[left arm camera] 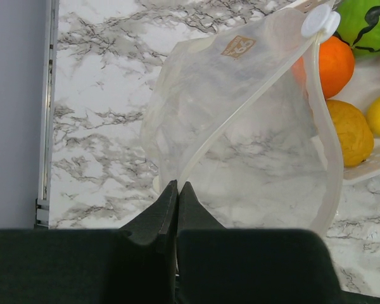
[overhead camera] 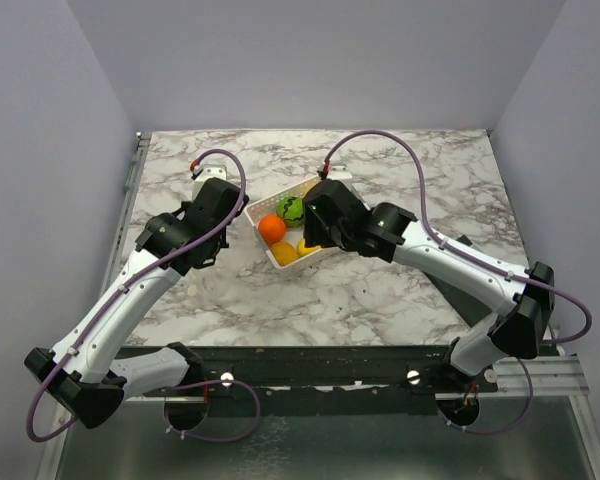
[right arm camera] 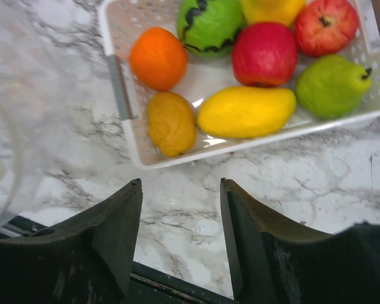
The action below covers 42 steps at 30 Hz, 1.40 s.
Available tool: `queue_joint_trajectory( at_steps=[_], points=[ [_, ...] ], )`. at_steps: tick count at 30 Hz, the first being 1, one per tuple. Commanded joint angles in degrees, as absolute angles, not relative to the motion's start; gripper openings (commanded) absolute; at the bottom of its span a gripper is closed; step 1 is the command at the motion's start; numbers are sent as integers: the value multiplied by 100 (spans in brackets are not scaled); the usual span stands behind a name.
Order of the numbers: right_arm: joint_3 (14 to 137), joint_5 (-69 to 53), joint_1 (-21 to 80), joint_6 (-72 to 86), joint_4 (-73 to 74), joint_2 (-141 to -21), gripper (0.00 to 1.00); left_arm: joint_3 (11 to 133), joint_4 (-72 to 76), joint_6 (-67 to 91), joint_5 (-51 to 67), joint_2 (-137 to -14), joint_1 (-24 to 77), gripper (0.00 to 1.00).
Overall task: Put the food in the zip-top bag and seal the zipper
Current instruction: Open the zipper of the food storage bag, then adjust the bin at the center of the board.
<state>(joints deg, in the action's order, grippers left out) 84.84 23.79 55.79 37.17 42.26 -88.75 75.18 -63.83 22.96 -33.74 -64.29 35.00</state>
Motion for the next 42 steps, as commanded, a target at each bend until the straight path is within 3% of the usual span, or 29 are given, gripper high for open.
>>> queue_joint_trajectory(
  at_steps=[1,14,22,42],
  points=[
    [8288,2788,5490,4630,4701,-8982,64,7558,-6290,2206,-3570,-6402,3502,0],
    [8256,2960,5309,6745,5096,-9483,76,7436,-6223,2159,-3410,-6170,3498,0],
    [7962,2849,5009,7727,4863,-9570,75,7418,-6223,2107,-3355,-6078,3498,0],
    [8064,2186,4608,8098,4450,-10468,62,7408,-6301,2010,-3478,-5953,3504,0]
  ],
)
